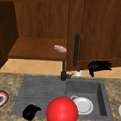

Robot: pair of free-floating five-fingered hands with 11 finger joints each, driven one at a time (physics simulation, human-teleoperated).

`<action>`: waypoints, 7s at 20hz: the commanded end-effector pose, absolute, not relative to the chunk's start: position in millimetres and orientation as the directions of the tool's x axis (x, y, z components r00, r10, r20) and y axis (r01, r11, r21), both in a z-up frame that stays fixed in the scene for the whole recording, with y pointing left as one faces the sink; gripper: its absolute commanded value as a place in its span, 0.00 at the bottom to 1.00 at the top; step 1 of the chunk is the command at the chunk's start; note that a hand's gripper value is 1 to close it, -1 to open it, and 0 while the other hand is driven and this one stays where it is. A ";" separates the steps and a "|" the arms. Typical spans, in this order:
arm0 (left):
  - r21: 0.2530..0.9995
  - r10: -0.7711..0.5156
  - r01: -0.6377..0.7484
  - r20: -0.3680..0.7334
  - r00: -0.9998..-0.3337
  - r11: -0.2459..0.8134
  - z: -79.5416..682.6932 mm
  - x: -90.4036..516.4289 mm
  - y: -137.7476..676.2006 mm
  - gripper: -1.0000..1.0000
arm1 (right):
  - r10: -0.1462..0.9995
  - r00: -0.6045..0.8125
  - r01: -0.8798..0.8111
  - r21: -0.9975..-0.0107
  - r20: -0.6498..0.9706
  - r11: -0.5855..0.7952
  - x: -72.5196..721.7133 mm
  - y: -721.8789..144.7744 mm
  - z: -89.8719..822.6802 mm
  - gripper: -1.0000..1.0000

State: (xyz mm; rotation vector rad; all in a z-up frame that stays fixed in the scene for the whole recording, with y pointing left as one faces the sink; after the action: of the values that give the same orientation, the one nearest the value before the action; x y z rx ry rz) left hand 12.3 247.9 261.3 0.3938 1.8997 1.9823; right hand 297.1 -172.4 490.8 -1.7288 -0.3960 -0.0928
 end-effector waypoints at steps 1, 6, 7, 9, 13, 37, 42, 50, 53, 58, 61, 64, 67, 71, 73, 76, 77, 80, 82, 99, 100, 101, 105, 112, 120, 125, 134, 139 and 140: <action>0.997 0.445 -0.069 -0.050 -0.894 -0.026 261.3 12.3 247.9 0.50 | 0.165 0.945 0.312 -0.932 0.284 -0.183 323.9 -159.1 487.1 0.00; 0.997 0.445 -0.069 -0.050 -0.894 -0.026 261.3 12.3 247.9 0.50 | 0.096 0.954 0.298 -0.927 0.283 -0.230 353.4 -148.2 480.3 0.00; 0.997 0.445 -0.069 -0.050 -0.894 -0.026 261.3 12.3 247.9 0.50 | 0.083 0.955 0.297 -0.924 0.285 -0.241 359.0 -145.8 479.5 0.00; 0.997 0.445 -0.069 -0.050 -0.894 -0.026 261.3 12.3 247.9 0.50 | 0.058 0.956 0.294 -0.919 0.289 -0.262 370.5 -141.2 477.3 0.00; 0.997 0.445 -0.069 -0.050 -0.894 -0.026 261.3 12.3 247.9 0.50 | 0.002 0.954 0.286 -0.910 0.299 -0.299 394.1 -131.8 472.2 0.00; 0.997 0.445 -0.069 -0.050 -0.894 -0.026 261.3 12.3 247.9 0.50 | -0.116 0.972 0.159 -0.934 0.205 -0.320 299.6 -124.4 444.8 0.00; 0.997 0.445 -0.069 -0.050 -0.894 -0.026 261.3 12.3 247.9 0.50 | -0.103 0.978 0.143 -0.945 0.180 -0.295 268.7 -137.9 421.1 0.00; 0.997 0.445 -0.069 -0.050 -0.894 -0.026 261.3 12.3 247.9 0.50 | -0.010 0.980 0.187 -0.948 0.197 -0.259 241.0 -149.3 402.6 0.00; 0.997 0.445 -0.069 -0.050 -0.894 -0.026 261.3 12.3 247.9 0.50 | 0.008 0.982 0.185 -0.953 0.189 -0.240 230.7 -149.9 396.2 0.00; 0.997 0.445 -0.069 -0.050 -0.894 -0.026 261.3 12.3 247.9 0.50 | 0.073 0.986 0.160 -0.969 0.148 -0.189 219.5 -149.1 368.7 0.00; 0.997 0.445 -0.069 -0.050 -0.894 -0.026 261.3 12.3 247.9 0.50 | 0.126 0.984 0.148 -0.972 0.126 -0.184 216.8 -149.1 353.7 0.00; 0.997 0.445 -0.069 -0.050 -0.894 -0.026 261.3 12.3 247.9 0.50 | 0.186 0.976 0.146 -0.972 0.112 -0.183 215.7 -149.2 339.7 0.00; 0.997 0.445 -0.069 -0.050 -0.894 -0.026 261.3 12.3 247.9 0.50 | 0.253 0.962 0.150 -0.972 0.101 -0.180 214.9 -149.2 326.3 0.00; 0.997 0.445 -0.069 -0.050 -0.894 -0.026 261.3 12.3 247.9 0.50 | 0.340 0.937 0.149 -0.973 0.083 -0.174 213.8 -149.3 308.5 0.00; 0.997 0.445 -0.069 -0.050 -0.894 -0.026 261.3 12.3 247.9 0.50 | 0.386 0.920 0.148 -0.974 0.073 -0.170 213.6 -149.3 299.7 0.00; 0.997 0.445 -0.069 -0.050 -0.894 -0.026 261.3 12.3 247.9 0.50 | 0.454 0.889 0.146 -0.975 0.055 -0.166 213.6 -149.3 286.6 0.00; 0.997 0.445 -0.069 -0.050 -0.894 -0.026 261.3 12.3 247.9 0.50 | 0.477 0.877 0.144 -0.975 0.048 -0.167 213.5 -149.2 282.1 0.00; 0.997 0.445 -0.069 -0.050 -0.894 -0.026 261.3 12.3 247.9 0.50 | 0.544 0.838 0.144 -0.976 0.033 -0.163 213.5 -149.3 270.5 0.00; 0.997 0.445 -0.069 -0.050 -0.894 -0.026 261.3 12.3 247.9 0.50 | 0.587 0.809 0.141 -0.977 0.021 -0.159 213.5 -149.3 265.2 0.00; 0.997 0.445 -0.069 -0.050 -0.894 -0.026 261.3 12.3 247.9 0.50 | 0.785 0.618 0.092 -0.986 -0.051 -0.137 230.4 -172.5 237.2 0.00; 0.997 0.445 -0.069 -0.050 -0.894 -0.026 261.3 12.3 247.9 0.50 | 0.795 0.604 0.088 -0.987 -0.056 -0.136 228.7 -173.5 235.1 0.00; 0.997 0.445 -0.069 -0.050 -0.894 -0.026 261.3 12.3 247.9 0.50 | 0.804 0.592 0.083 -0.987 -0.061 -0.136 226.3 -174.9 233.4 0.00; 0.997 0.445 -0.069 -0.050 -0.894 -0.026 261.3 12.3 247.9 0.50 | 0.834 0.547 0.058 -0.990 -0.078 -0.130 216.2 -182.2 226.9 0.00; 0.997 0.445 -0.069 -0.050 -0.894 -0.026 261.3 12.3 247.9 0.50 | 0.847 0.525 -0.012 -0.995 -0.089 -0.097 206.1 -213.0 223.6 0.00; 0.997 0.445 -0.069 -0.050 -0.894 -0.026 261.3 12.3 247.9 0.50 | 0.851 0.517 -0.057 -0.996 -0.089 -0.069 205.2 -263.7 237.1 0.00; 0.997 0.445 -0.069 -0.050 -0.894 -0.026 261.3 12.3 247.9 0.50 | 0.851 0.516 -0.084 -0.995 -0.095 -0.060 202.7 -297.4 250.3 0.00; 0.997 0.445 -0.069 -0.050 -0.894 -0.026 261.3 12.3 247.9 0.50 | 0.845 0.524 -0.144 -0.989 -0.107 -0.036 180.4 -348.6 272.6 0.00; 0.997 0.445 -0.069 -0.050 -0.894 -0.026 261.3 12.3 247.9 0.50 | 0.840 0.531 -0.179 -0.984 -0.111 -0.016 161.0 -375.4 283.0 0.00; 0.997 0.445 -0.069 -0.050 -0.894 -0.026 261.3 12.3 247.9 0.50 | 0.840 0.531 -0.189 -0.982 -0.113 -0.013 157.1 -380.3 285.4 0.00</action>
State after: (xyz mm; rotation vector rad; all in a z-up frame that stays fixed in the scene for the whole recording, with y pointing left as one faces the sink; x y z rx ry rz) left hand 12.3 247.9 261.3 0.3938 1.8997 1.9823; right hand 168.4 -365.5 279.7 -1.3871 -0.6762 0.9042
